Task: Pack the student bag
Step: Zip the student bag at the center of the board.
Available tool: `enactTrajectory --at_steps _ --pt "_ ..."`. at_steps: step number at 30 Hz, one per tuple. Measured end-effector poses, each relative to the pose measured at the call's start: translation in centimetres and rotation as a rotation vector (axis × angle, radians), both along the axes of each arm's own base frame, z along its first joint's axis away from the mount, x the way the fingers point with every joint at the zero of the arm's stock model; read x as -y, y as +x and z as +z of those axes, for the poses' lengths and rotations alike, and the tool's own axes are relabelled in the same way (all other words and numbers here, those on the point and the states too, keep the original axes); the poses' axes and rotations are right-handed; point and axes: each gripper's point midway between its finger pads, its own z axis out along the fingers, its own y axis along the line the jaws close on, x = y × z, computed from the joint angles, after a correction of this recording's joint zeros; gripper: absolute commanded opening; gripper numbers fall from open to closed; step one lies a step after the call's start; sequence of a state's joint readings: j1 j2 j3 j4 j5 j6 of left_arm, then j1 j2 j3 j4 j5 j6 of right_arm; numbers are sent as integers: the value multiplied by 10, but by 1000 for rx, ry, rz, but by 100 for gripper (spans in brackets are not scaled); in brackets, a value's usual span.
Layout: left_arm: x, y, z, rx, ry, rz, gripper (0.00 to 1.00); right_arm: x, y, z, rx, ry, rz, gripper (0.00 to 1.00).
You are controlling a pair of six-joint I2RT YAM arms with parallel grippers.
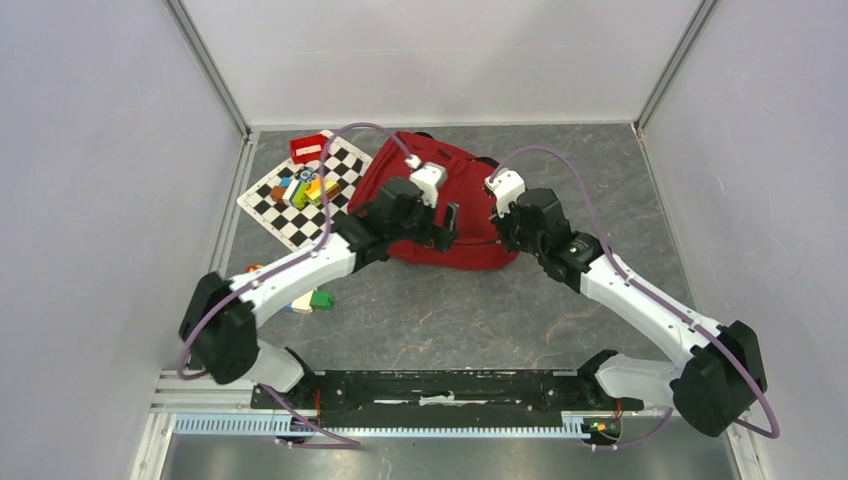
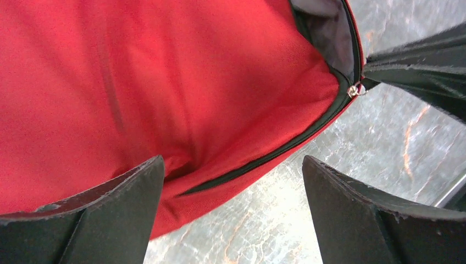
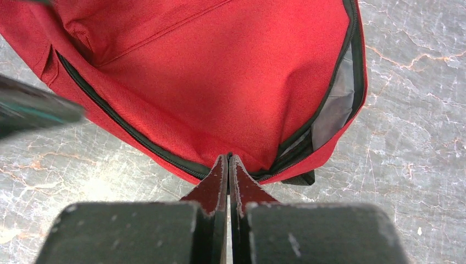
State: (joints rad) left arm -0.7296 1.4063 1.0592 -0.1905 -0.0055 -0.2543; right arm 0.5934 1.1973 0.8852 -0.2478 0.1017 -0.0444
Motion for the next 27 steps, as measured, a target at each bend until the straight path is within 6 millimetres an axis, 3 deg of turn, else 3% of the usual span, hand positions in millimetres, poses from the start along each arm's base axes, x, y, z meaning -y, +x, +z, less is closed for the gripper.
enactTrajectory --at_steps 2,6,13,15,21,23,27 --pt "20 3 -17 4 49 -67 100 1 -2 1 3 8 -5 0" --pt "51 -12 -39 0 93 -184 100 4 -4 1 -2 22 -29 0" --pt "83 -11 -52 23 109 -286 98 8 -7 -1 -24 64 -88 0" --pt "86 -10 -57 20 116 -297 86 8 -7 -1 -30 76 -103 0" --pt "89 -12 -75 6 160 -319 25 14 -6 -2 -33 83 -155 0" --pt "89 -12 -78 7 174 -320 10 18 -5 -3 -32 70 -180 0" --pt "90 -12 -77 23 184 -310 2 33 -3 -6 -22 24 -251 0"
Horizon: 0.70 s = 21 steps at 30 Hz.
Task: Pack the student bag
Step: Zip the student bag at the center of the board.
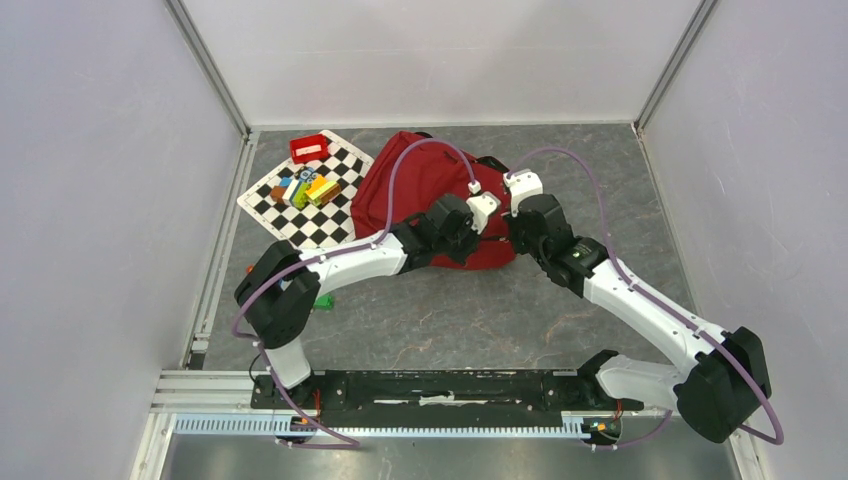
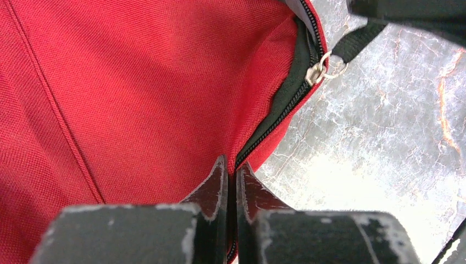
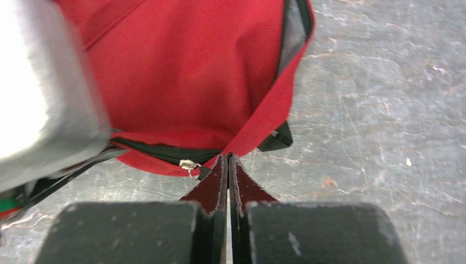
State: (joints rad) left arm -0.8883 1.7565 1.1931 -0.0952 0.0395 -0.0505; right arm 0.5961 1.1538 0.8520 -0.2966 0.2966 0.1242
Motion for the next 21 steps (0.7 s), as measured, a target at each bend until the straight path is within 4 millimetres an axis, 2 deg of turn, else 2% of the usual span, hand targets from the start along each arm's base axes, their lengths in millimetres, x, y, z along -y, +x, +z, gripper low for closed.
enactTrajectory --at_steps 5,10,14,21 --pt "-3 -8 1 27 14 11 2 19 3 -6 1 -70 -94 0" --pt "-17 -20 1 45 27 24 2 31 6 -16 -11 -135 -157 0" --pt "-30 -29 5 54 28 31 2 29 11 -25 -24 -156 -155 0" --pt "-55 -43 5 71 54 56 2 19 32 -33 -32 -156 -127 0"
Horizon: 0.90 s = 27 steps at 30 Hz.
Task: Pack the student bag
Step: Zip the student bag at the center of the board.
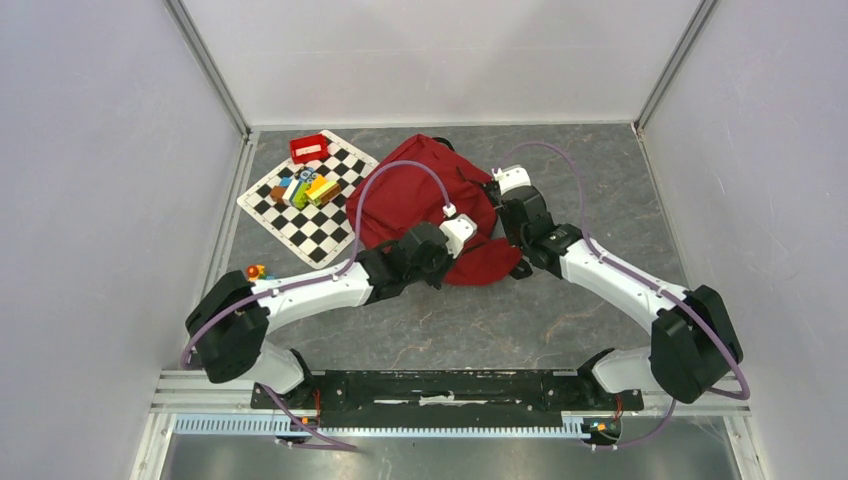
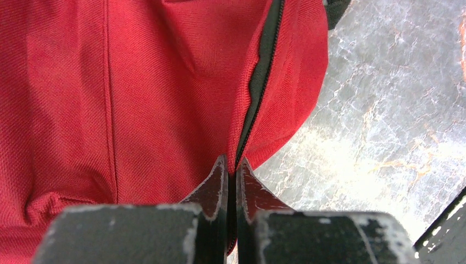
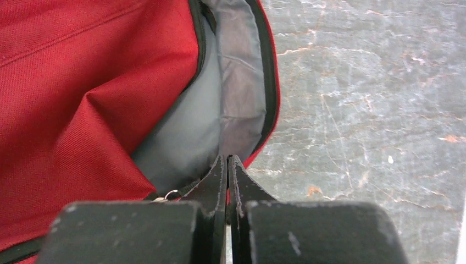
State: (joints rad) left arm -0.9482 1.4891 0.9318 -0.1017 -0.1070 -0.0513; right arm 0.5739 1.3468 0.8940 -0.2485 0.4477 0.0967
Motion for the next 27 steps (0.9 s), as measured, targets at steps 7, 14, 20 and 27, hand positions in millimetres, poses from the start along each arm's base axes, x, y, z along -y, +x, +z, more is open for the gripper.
enactTrajectory --at_steps 7,14,20,27 --pt "-18 -9 1 -1 19 21 55 -12 5 -11 -37 28 73 0" --pt "-14 -21 29 -92 -12 37 96 -5 7 4 -20 77 137 0" --pt "48 5 64 -106 -185 24 97 -22 -9 27 33 166 238 0" --pt "86 17 24 -184 -160 -7 77 -20 -17 25 24 169 248 0"
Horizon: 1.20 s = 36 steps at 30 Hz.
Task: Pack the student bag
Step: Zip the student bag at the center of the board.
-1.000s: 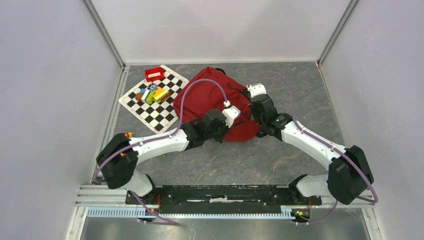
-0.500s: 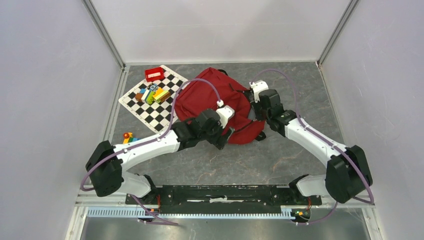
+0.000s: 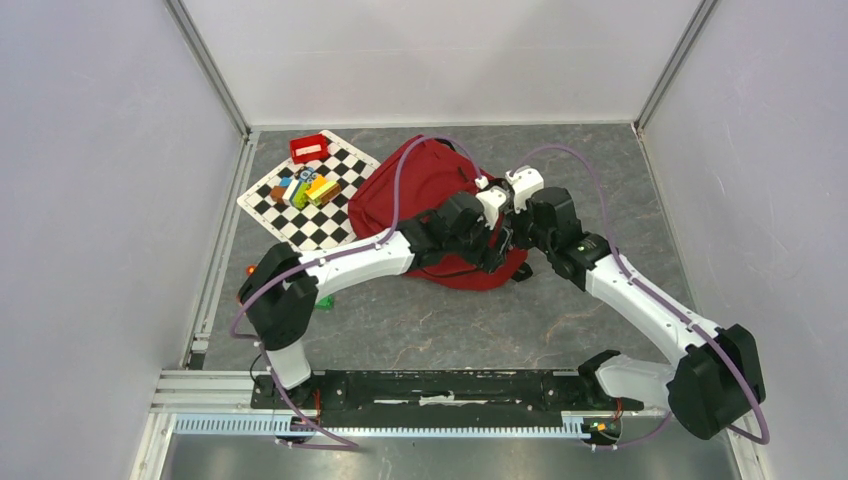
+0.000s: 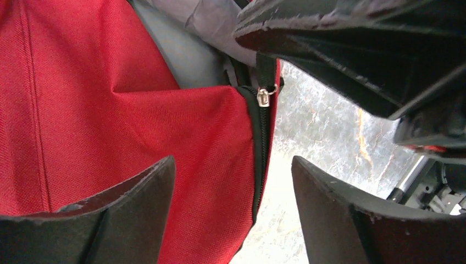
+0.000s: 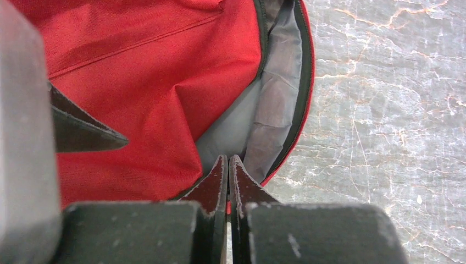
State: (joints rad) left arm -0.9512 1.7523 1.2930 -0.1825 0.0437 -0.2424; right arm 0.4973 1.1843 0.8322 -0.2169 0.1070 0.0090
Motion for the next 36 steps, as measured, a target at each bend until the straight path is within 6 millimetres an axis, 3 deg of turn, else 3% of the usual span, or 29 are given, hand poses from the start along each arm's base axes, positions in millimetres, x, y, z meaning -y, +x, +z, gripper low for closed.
enactTrajectory --at_steps 2,11,15,19,24,31,36 --pt "1 1 -4 -8 4 1 71 2 -2 -1 -4 -1 -1 0" --pt "7 1 -4 -3 -24 -14 67 4 -5 1 -5 30 -37 0" --pt "-3 -5 -27 -17 -19 6 73 9 -5 -1 -11 42 -84 0" --pt "-17 -9 -49 -32 24 47 71 9 -5 -1 -17 59 -104 0" --pt "-16 -5 -44 -1 15 68 54 9 -4 -1 -18 68 -114 0" --pt "-10 -3 -35 35 12 71 5 15 -2 -1 -7 50 -147 0" --pt "-13 -3 -35 59 34 49 2 22 2 -12 -22 -3 -182 0"
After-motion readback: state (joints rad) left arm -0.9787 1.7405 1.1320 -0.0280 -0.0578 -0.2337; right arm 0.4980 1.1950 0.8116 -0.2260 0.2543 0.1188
